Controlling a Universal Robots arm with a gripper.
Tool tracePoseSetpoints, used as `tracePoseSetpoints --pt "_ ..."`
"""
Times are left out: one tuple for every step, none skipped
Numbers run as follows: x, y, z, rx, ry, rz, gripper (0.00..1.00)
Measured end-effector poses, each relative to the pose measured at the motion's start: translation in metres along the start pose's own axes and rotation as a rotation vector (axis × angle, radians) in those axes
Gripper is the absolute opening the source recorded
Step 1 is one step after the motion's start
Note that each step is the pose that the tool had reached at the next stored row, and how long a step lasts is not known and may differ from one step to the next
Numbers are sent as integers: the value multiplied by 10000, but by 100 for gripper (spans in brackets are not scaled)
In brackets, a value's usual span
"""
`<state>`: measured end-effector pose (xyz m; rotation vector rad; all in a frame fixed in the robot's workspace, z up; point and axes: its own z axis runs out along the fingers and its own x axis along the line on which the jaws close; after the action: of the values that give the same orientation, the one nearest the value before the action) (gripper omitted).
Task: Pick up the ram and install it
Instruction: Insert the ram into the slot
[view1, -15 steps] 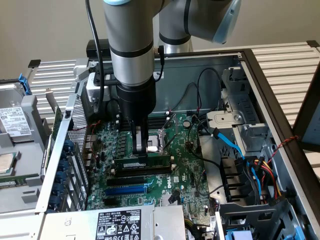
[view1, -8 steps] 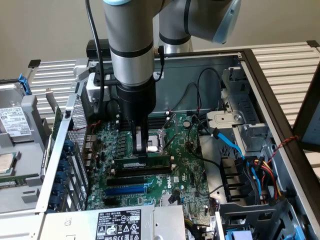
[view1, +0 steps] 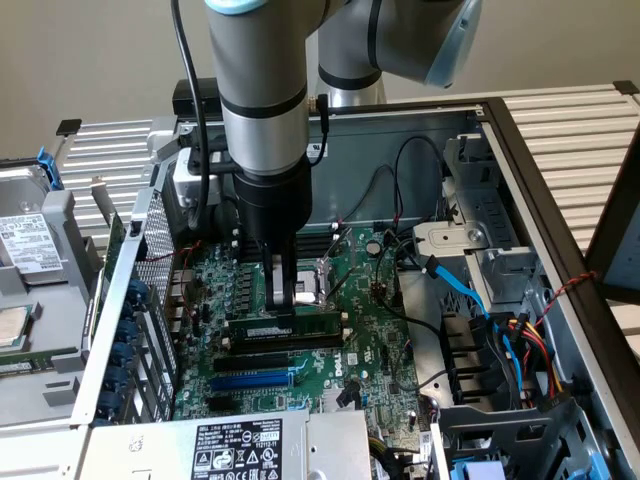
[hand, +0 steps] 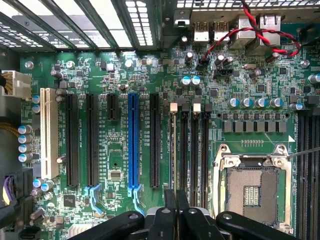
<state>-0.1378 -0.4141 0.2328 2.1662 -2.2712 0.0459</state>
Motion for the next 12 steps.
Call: tracePoseSetpoints --pt "0 0 0 0 0 1 12" --pt "0 0 0 0 0 1 12" --pt "0 0 0 0 0 0 12" --pt "0 0 0 0 0 1 12" --pt "0 0 1 -1 1 1 12" --pt "0 0 2 -1 1 0 12" --pt "-1 0 2 -5 1 2 12" --pt "-1 -2 3 -9 -1 2 12" --pt "-1 -5 4 -12 -2 1 12" --pt "-1 -10 4 -16 -2 0 12" --pt "-2 -15 4 -25 -1 1 12" --pt "-2 -16 4 -29 0 1 12"
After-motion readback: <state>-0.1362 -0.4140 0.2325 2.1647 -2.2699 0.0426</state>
